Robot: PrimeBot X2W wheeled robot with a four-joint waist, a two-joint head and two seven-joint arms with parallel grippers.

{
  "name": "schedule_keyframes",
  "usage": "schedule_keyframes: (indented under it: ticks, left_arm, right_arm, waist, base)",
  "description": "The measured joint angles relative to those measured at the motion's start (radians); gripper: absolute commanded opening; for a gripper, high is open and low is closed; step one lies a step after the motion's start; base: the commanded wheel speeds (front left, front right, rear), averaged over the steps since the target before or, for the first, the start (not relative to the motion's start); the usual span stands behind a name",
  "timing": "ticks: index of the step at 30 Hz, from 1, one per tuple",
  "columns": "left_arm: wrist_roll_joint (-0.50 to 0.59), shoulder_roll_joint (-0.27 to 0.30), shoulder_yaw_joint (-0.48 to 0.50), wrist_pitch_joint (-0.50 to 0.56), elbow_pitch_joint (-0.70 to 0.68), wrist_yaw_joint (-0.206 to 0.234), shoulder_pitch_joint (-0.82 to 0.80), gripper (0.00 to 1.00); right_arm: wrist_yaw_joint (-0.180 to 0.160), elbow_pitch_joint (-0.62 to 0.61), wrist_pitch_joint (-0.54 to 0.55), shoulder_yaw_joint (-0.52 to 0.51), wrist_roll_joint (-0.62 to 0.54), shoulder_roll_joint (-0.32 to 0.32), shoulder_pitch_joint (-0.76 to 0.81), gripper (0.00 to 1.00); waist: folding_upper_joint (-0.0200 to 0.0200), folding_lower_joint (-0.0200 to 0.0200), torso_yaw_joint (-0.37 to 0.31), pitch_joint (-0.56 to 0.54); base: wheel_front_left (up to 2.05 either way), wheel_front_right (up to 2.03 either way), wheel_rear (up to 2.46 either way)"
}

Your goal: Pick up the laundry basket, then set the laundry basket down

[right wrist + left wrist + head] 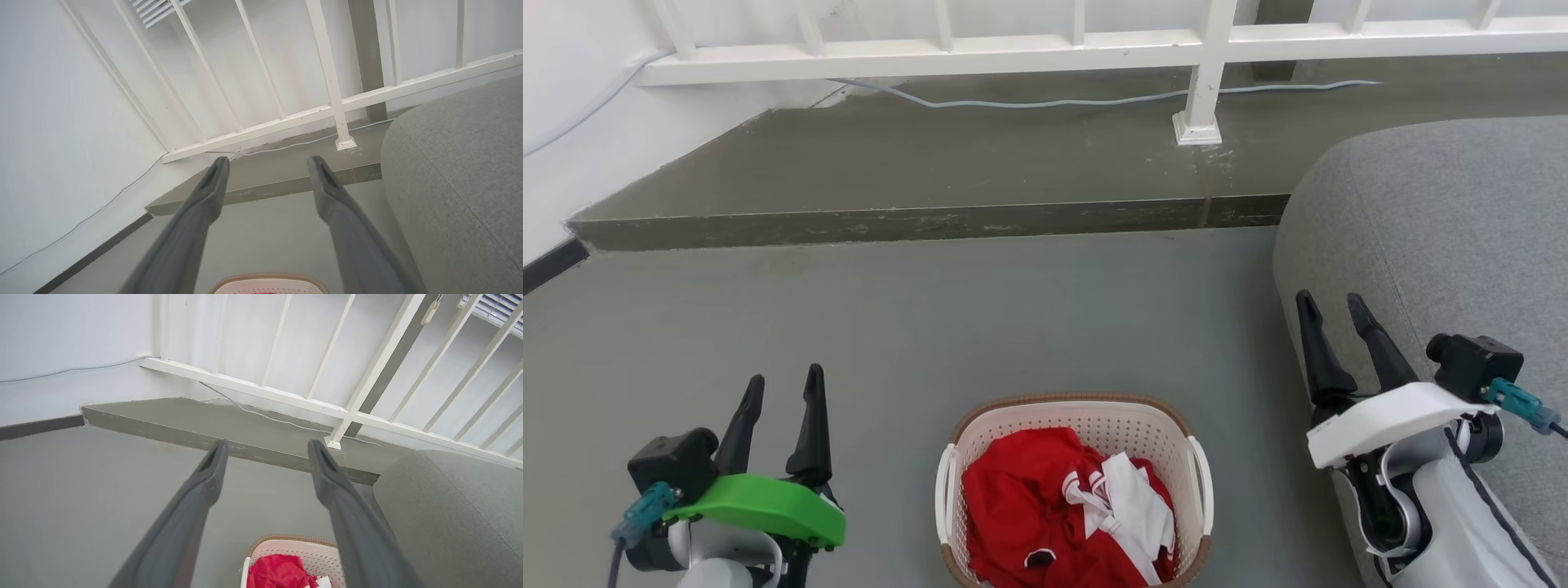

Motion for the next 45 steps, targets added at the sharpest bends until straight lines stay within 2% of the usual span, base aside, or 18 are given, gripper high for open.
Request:
schedule_keyframes:
  ticks: [14,45]
  left_arm:
    - [0.156,-0.006,-0.015,-0.045,-0.007,-0.002,-0.002,1.00]
    - [0.196,-0.022,0.013,-0.045,-0.008,-0.027,-0.006,1.00]
  right_arm:
    - [0.000,0.000,-0.047,0.020,-0.179,0.003,-0.005,1.00]
    - [0.019,0.016,-0.048,-0.019,-0.214,0.035,-0.006,1.00]
  waist:
    - [0.0000,0.0000,-0.001,0.002]
    - [0.0000,0.0000,-0.016,0.038]
  base:
    - [0.00,0.00,0.00]
    - [0.00,0.00,0.00]
